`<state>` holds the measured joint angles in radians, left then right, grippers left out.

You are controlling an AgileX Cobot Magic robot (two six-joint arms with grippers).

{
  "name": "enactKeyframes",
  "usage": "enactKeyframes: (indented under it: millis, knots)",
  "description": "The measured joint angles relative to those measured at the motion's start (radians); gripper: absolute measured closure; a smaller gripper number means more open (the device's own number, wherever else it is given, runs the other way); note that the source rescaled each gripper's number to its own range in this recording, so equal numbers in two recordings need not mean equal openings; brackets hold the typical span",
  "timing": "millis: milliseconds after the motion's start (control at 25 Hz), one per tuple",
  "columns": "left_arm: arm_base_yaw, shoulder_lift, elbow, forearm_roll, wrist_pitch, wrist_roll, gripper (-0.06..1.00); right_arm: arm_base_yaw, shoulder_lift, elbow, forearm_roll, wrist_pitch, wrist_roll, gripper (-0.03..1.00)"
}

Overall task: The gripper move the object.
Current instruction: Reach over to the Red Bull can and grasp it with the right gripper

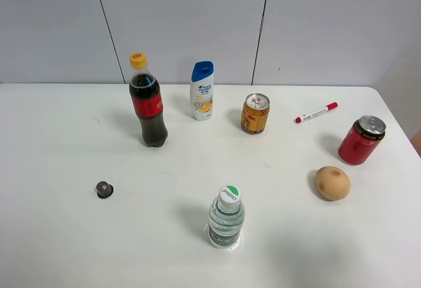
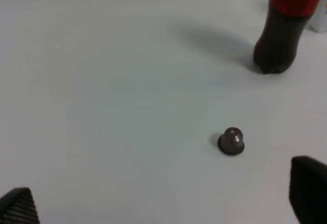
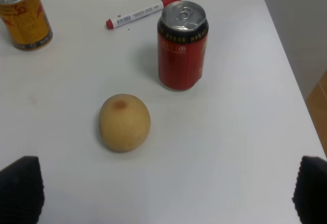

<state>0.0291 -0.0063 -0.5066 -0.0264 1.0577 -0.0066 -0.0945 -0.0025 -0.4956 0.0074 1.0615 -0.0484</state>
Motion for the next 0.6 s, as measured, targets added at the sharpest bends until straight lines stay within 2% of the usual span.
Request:
enactKeyframes:
  millis: [600]
  knots:
    - [0.0,0.0,0.0,0.0,0.0,0.0,-0.06,0.0,0.0,0.0,0.0,0.0,0.007,-0.03]
